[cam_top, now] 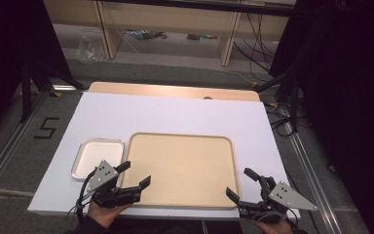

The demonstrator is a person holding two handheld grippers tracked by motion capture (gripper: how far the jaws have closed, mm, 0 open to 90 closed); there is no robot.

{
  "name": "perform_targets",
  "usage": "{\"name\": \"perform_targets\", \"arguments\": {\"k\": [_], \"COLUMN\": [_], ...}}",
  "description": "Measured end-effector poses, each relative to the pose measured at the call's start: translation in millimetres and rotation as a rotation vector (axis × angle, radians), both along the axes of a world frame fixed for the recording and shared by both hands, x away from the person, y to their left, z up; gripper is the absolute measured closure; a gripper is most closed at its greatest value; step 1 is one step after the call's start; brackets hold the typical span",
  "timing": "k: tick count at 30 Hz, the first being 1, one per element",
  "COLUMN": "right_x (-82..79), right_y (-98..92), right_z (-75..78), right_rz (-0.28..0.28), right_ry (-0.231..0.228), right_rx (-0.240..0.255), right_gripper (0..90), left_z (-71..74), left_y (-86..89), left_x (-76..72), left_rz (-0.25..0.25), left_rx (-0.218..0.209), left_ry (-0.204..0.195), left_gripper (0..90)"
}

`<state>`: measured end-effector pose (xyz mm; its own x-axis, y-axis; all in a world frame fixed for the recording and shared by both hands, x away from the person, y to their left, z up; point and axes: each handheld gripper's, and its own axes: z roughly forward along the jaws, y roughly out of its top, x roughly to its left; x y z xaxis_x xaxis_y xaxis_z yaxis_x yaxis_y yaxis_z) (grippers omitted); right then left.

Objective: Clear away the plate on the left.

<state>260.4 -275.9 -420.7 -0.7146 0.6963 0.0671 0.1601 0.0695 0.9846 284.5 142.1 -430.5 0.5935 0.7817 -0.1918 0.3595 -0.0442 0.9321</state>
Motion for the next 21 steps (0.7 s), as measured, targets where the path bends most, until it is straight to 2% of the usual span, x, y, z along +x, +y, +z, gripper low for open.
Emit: {"name": "perform_targets", "arguments": {"k": [11, 21], "right_x": [-0.1, -0.1], "right_y": [0.0, 0.1], "right_z": [0.1, 0.1], "right_rz": [-0.005, -0.005], "right_ry": [-0.001, 0.0], "right_rx": [-0.002, -0.002], "right_gripper": [15.2, 15.3], "left_z": [0.2, 0.1], "left_y": [0.2, 5.4], "left_x": [0.5, 3.9], "left_rz": [0.0, 0.018], "left_rx": [0.01, -0.006], "left_ry": [-0.001, 0.013], "left_gripper": [15.0, 15.1]}}
